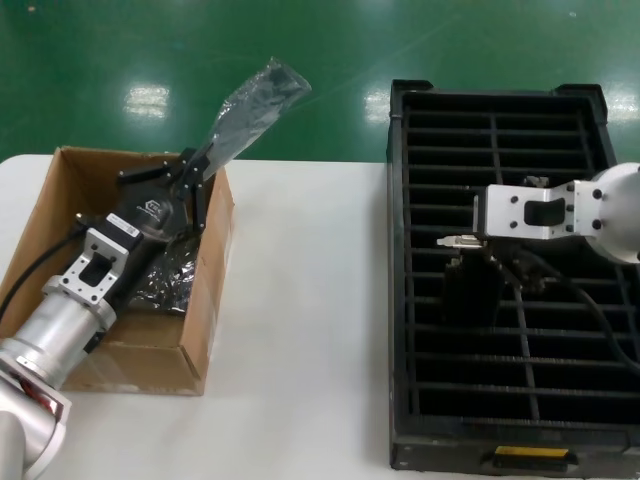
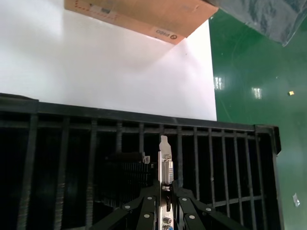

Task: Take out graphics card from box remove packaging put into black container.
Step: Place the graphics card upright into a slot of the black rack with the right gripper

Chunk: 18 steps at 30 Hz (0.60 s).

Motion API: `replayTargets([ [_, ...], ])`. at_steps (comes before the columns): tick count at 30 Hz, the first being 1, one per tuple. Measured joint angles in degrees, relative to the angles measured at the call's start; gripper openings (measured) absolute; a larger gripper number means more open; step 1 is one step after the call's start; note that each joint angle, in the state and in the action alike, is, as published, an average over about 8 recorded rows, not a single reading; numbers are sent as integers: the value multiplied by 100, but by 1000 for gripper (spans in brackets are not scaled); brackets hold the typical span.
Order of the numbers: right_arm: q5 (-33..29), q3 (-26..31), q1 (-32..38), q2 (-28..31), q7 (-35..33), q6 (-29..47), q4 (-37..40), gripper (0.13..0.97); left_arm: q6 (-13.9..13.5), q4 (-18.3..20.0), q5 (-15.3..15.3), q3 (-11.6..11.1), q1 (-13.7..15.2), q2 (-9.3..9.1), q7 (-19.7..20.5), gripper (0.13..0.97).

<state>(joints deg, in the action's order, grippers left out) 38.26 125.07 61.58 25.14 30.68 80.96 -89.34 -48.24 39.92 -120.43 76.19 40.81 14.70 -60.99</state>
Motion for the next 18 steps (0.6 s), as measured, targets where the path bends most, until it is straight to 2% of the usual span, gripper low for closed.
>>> replayTargets([
  [9, -139, -125, -229, 36, 268, 188, -415, 176, 10, 101, 4, 10, -38, 7, 43, 139],
  [18, -97, -234, -324, 53, 562, 525, -749, 233, 78, 423, 22, 52, -205, -16, 220, 139],
])
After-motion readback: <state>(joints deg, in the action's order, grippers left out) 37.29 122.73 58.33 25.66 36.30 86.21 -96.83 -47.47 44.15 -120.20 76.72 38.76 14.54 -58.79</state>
